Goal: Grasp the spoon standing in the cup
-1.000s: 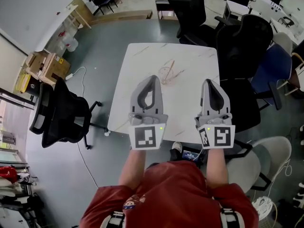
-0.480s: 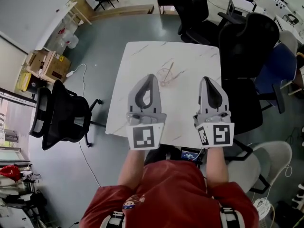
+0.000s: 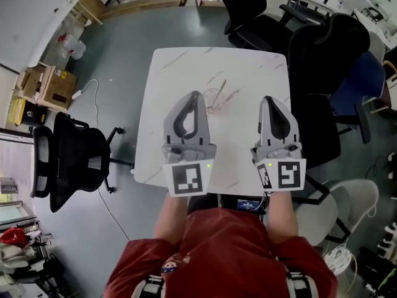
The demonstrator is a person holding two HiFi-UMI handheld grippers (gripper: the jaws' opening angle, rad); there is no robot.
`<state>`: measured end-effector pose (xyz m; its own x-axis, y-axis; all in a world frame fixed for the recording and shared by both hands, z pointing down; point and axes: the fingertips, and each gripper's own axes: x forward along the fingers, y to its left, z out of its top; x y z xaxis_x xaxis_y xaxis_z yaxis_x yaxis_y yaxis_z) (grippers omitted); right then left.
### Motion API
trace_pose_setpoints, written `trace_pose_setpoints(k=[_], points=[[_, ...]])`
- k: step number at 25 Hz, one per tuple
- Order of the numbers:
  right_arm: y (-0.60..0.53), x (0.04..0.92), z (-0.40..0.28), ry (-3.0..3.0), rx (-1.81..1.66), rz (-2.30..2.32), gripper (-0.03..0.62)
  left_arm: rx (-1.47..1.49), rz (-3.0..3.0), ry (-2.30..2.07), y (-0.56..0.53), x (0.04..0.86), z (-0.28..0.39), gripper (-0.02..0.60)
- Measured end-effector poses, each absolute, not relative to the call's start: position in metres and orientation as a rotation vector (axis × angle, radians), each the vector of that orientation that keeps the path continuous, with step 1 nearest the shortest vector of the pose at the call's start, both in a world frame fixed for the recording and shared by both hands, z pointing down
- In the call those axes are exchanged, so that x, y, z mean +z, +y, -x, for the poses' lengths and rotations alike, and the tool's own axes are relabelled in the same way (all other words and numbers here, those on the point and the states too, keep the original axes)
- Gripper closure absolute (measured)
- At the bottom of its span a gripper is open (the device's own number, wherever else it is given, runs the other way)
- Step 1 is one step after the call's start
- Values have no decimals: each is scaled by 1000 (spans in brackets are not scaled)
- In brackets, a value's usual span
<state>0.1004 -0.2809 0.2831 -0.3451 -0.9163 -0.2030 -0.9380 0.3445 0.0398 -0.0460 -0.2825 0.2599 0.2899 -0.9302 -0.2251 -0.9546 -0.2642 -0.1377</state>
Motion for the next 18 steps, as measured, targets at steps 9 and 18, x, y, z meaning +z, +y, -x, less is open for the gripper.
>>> trace_pose_setpoints(k=[9, 18], points=[[-319, 314, -76, 2494, 159, 1756, 582, 131, 2355, 1764, -329, 290, 77, 572], [-352, 346, -48, 2537, 86, 1776, 582, 113, 2380, 1777, -361, 315, 99, 572]])
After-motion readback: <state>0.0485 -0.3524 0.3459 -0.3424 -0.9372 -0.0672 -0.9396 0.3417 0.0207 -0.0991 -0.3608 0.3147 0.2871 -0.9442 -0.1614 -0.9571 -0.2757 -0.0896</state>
